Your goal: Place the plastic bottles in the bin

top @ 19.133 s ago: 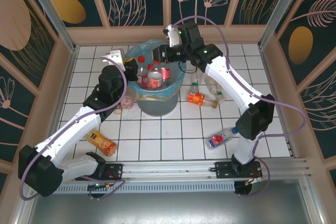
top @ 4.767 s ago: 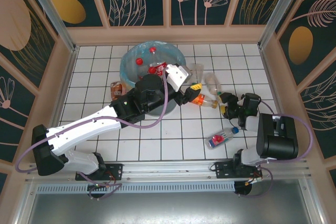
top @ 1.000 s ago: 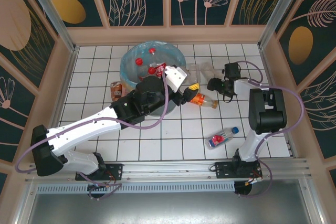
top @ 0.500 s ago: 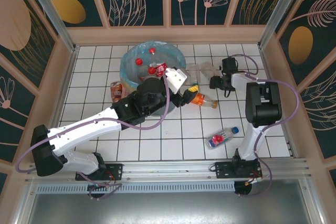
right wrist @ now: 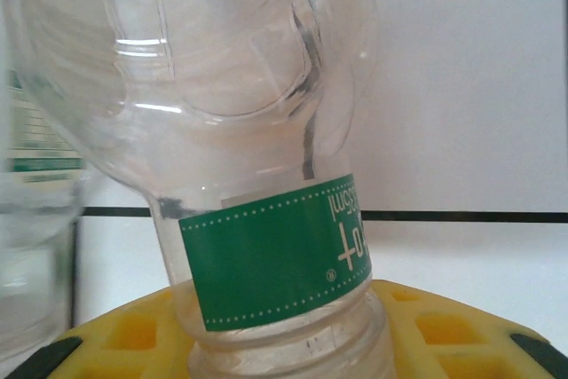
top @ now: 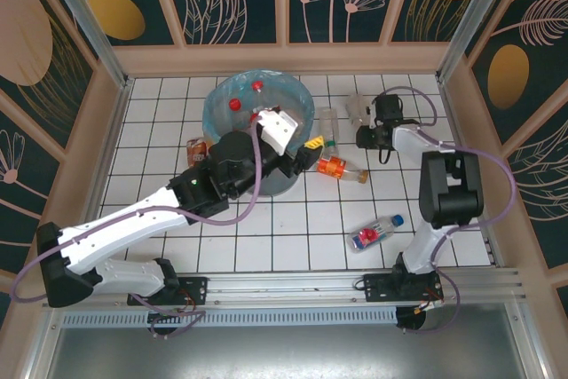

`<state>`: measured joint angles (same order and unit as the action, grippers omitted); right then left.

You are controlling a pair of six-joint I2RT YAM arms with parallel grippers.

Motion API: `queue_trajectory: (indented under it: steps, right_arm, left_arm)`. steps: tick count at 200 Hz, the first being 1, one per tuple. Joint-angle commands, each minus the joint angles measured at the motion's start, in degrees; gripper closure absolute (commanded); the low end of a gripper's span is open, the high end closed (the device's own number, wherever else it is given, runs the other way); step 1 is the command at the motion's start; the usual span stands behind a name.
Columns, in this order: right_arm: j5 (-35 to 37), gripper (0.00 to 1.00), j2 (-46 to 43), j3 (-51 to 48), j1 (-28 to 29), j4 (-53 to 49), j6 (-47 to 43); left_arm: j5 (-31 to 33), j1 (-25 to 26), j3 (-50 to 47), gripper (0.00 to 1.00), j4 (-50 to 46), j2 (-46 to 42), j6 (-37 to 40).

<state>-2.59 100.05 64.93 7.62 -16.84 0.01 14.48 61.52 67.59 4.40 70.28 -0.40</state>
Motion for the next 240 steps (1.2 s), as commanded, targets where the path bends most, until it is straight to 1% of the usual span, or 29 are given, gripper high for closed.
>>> queue_trajectory:
  steps: [1, 19, 36, 67, 81, 106, 119, 132, 142, 160, 166, 171, 182, 204, 240]
  right_arm:
    - [-1.8, 0.82, -8.7, -0.5, 0.7, -2.6, 2.9]
    - [-2.5, 0.82, -14.5, 0.5, 1.8, -5.8, 5.4]
    - [-1.8, 0.83, -19.2, 3.6, 4.9, -9.9, 7.0]
    - [-0.5, 0.85, -24.6, 13.7, 14.2, -16.7, 9.9]
    - [-0.7, 0.85, -24.4, 18.8, 19.7, -19.1, 10.2]
    - [-0.1, 0.85, -20.0, 29.9, 28.5, -26.3, 9.7]
    - [1.4, 0.83, -17.0, 34.5, 31.8, -29.6, 9.1]
    - [1.7, 0.82, -13.8, 38.5, 33.9, -32.8, 8.5]
    - [1.8, 0.8, -11.2, 41.4, 34.8, -35.5, 8.1]
    - [3.2, 0.74, -6.6, 46.5, 36.3, -39.8, 7.7]
    - [4.8, 0.71, -5.4, 47.7, 36.9, -40.7, 7.7]
    - [5.4, 0.69, -4.6, 48.6, 37.2, -41.2, 7.6]
    - [6.1, 0.58, -3.5, 49.8, 37.5, -41.5, 7.5]
    - [7.4, 0.45, -3.2, 50.2, 37.6, -40.2, 7.6]
    - [7.3, 0.4, -3.8, 50.9, 37.6, -37.9, 7.8]
  left_arm:
    - [6.2, 0.2, -0.6, 0.27, 0.2, -3.1, -1.7]
    - [12.9, 0.2, -0.5, 0.28, -0.3, -5.1, -2.6]
    - [19.6, 0.2, -1.0, 0.31, -0.2, -7.1, -2.8]
    - [30.8, 0.2, -0.7, 0.31, 0.8, -10.6, 1.4]
    - [33.6, 0.2, -1.2, 0.31, 2.5, -12.5, 2.9]
    - [35.5, 0.1, -2.6, 0.31, 3.9, -15.9, 2.9]
    - [35.5, 0.2, -3.5, 0.31, 4.0, -17.4, 2.4]
    - [35.5, 0.2, -4.0, 0.31, 3.2, -18.1, 2.3]
    - [36.2, 0.1, -4.0, 0.3, 2.2, -18.3, 2.0]
    - [36.4, 0.2, -4.1, 0.3, 1.1, -18.5, 1.6]
    - [36.3, 0.2, -4.3, 0.3, 1.1, -18.7, 1.5]
    - [36.2, 0.2, -4.3, 0.29, 1.1, -18.7, 1.4]
    - [36.3, 0.2, -4.5, 0.29, 1.0, -18.8, 1.5]
    - [36.6, 0.1, -4.7, 0.29, 1.3, -18.8, 1.7]
    - [36.5, 0.2, -4.8, 0.29, 1.9, -18.2, 2.2]
